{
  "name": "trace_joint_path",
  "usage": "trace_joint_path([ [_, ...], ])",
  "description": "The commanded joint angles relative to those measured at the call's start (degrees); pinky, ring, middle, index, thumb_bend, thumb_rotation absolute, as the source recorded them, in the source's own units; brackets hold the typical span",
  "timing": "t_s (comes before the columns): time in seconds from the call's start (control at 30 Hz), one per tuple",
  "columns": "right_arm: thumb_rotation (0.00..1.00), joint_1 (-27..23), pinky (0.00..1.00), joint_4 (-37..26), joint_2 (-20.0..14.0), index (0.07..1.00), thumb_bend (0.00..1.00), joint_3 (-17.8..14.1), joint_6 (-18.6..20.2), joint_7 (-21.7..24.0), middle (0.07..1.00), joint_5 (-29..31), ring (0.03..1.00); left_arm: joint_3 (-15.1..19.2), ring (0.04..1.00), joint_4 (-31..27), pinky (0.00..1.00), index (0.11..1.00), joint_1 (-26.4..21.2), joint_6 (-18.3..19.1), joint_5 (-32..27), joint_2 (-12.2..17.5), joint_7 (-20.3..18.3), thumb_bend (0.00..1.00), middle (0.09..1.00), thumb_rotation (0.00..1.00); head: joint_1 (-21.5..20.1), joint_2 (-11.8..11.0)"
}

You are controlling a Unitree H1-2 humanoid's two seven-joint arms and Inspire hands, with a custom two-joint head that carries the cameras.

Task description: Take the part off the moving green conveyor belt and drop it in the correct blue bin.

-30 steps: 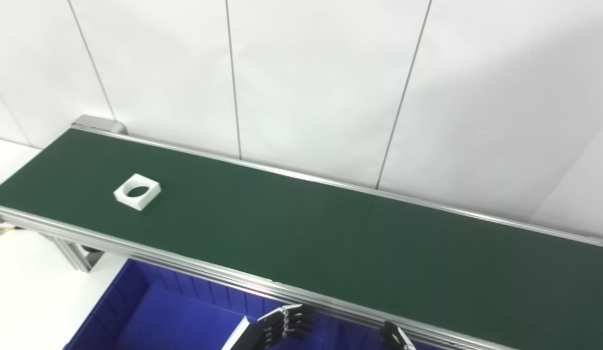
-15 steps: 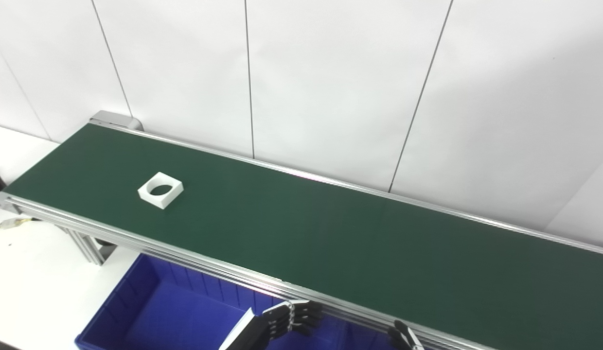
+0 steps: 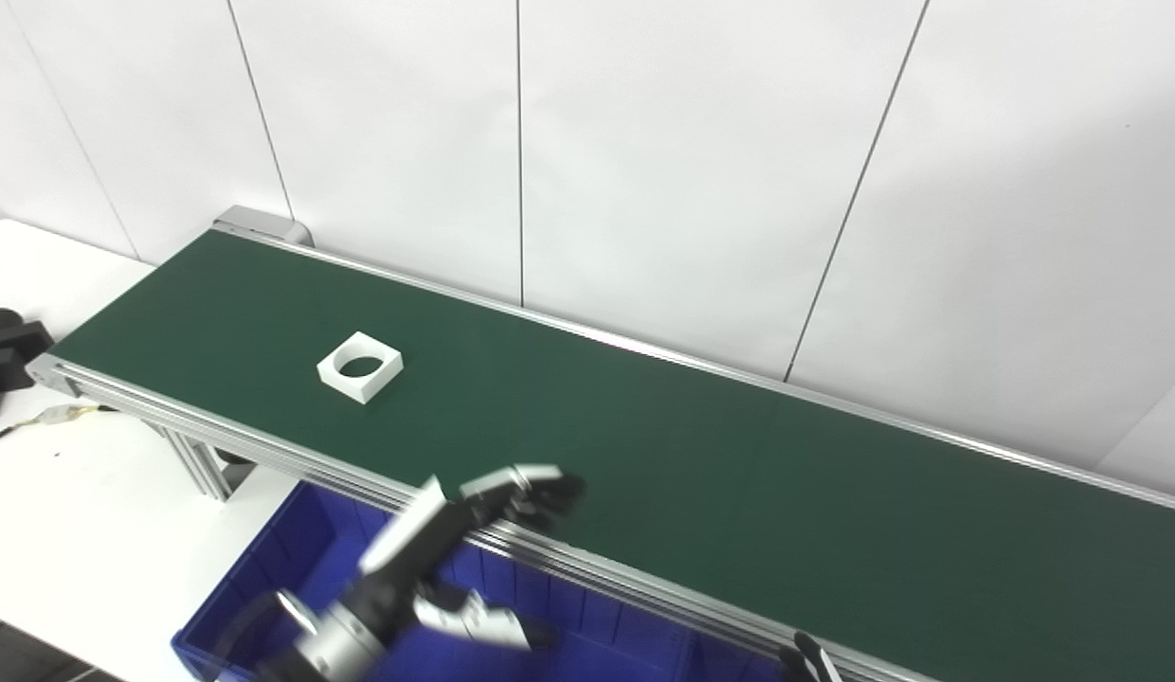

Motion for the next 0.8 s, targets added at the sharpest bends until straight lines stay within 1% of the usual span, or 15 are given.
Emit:
trace_joint_path([
  [0.0,0.68,-0.75,0.83,-1.01,0.92,0.946,0.59,0.00,-3.30,-0.62,0.892,0.49,0.876,0.82,0.779,-3.08,0.72,0.818,-1.37,1.97,1.67,1.14,0.44,0.88,0.810,0.37,-0.04,0.11],
  [0.03,0.68,-0.79,0.82,-0.95,0.93,0.946,0.59,-0.02,-3.31,-0.65,0.891,0.45,0.875,1.12,0.781,-3.55,0.72,0.821,-1.54,2.93,2.45,1.50,0.42,0.87,0.811,0.38,-0.04,0.11],
  [0.07,0.68,-0.83,0.82,-0.98,0.90,0.945,0.59,-0.01,-3.34,-0.76,0.891,0.17,0.875,1.70,0.781,-4.29,0.72,0.822,-1.96,4.83,4.80,2.57,0.28,0.87,0.811,0.38,-0.01,0.18],
  [0.1,0.69,-0.86,0.82,-1.01,0.88,0.942,0.59,0.00,-3.37,-0.84,0.888,-0.04,0.870,2.07,0.795,-4.79,0.74,0.824,-2.25,6.17,6.44,3.29,0.17,0.85,0.821,0.32,-0.01,0.18],
  [0.13,0.69,-0.85,0.81,-0.99,0.92,0.941,0.59,-0.04,-3.36,-0.80,0.887,0.12,0.869,2.47,0.798,-4.71,0.75,0.825,-2.79,7.22,8.31,4.23,0.07,0.84,0.824,0.30,0.00,0.24],
  [0.17,0.69,-0.83,0.81,-0.99,0.96,0.939,0.60,-0.07,-3.35,-0.75,0.888,0.27,0.869,2.72,0.808,-4.62,0.77,0.828,-3.15,7.93,9.52,4.83,0.00,0.82,0.828,0.25,0.00,0.25],
  [0.3,0.69,-0.78,0.82,-1.04,0.99,0.940,0.59,-0.08,-3.50,-0.78,0.887,0.41,0.869,3.42,0.833,-2.60,0.79,0.835,-5.17,10.15,12.73,7.52,-0.49,0.81,0.843,0.20,-0.05,0.47],
  [0.37,0.69,-0.75,0.82,-1.10,0.99,0.941,0.59,-0.11,-3.46,-0.77,0.887,0.35,0.868,3.77,0.840,-0.79,0.80,0.839,-6.51,10.32,12.95,8.96,-0.69,0.82,0.849,0.18,0.03,0.51],
  [0.43,0.70,-0.72,0.82,-1.12,1.00,0.941,0.60,-0.15,-3.44,-0.74,0.887,0.37,0.868,3.85,0.841,0.17,0.80,0.843,-7.18,10.30,12.99,9.66,-0.76,0.82,0.851,0.18,0.07,0.53],
  [0.47,0.70,-0.78,0.82,-1.13,0.89,0.941,0.60,-0.06,-3.51,-0.76,0.887,0.49,0.868,3.53,0.841,1.19,0.80,0.843,-8.34,11.16,14.40,10.41,-0.97,0.82,0.851,0.18,0.23,0.56],
  [0.57,0.69,-0.94,0.81,-1.08,0.59,0.944,0.58,0.13,-3.65,-0.92,0.888,0.64,0.869,2.70,0.862,3.87,0.78,0.851,-11.12,12.60,17.51,11.85,-1.25,0.83,0.868,0.12,0.45,0.60],
  [0.6,0.69,-0.98,0.81,-1.04,0.52,0.943,0.58,0.17,-3.66,-1.10,0.886,0.47,0.868,2.49,0.861,4.81,0.77,0.848,-11.91,12.86,18.04,12.05,-1.31,0.84,0.865,0.08,0.45,0.60],
  [0.63,0.70,-0.98,0.81,-1.01,0.49,0.943,0.58,0.17,-3.66,-1.22,0.886,0.38,0.867,2.17,0.864,5.91,0.77,0.847,-12.74,12.80,18.73,12.32,-1.30,0.84,0.864,0.06,0.57,0.64],
  [0.77,0.70,-0.89,0.81,-0.95,0.53,0.943,0.59,0.14,-3.65,-1.42,0.885,0.71,0.868,0.18,0.862,10.32,0.76,0.842,-15.90,11.25,22.99,14.20,-0.80,0.86,0.859,0.02,0.86,0.67],
])
